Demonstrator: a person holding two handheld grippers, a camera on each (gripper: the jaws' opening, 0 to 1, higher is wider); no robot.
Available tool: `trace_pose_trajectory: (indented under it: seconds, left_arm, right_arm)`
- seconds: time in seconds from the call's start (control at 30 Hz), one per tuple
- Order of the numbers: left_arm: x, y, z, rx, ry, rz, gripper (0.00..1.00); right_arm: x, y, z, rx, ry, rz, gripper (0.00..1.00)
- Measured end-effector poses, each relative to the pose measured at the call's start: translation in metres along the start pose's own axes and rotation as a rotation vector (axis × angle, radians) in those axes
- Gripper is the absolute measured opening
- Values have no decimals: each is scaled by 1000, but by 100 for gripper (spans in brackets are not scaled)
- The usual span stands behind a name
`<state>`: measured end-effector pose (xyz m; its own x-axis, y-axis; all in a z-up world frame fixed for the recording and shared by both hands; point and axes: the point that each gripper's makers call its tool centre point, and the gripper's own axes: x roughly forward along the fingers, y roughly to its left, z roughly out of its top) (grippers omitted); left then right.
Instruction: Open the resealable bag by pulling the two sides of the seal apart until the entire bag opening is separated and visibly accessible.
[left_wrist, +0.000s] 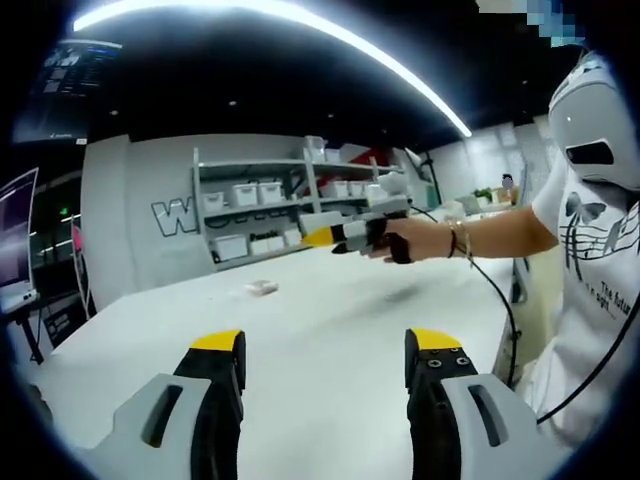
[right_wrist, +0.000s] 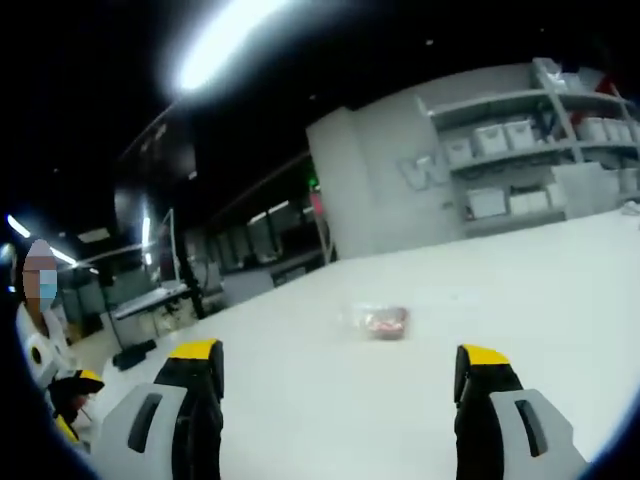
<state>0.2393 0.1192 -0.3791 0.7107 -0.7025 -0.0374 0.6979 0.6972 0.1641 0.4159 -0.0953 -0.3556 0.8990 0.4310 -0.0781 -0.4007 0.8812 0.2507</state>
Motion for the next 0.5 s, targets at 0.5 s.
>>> trace_pose_trajectory:
  seconds: [0.5]
  left_arm:
    - [1,7,-2,-32,-3,11,64]
  right_arm:
    - [-41,3,-18,35,-1,-14,97]
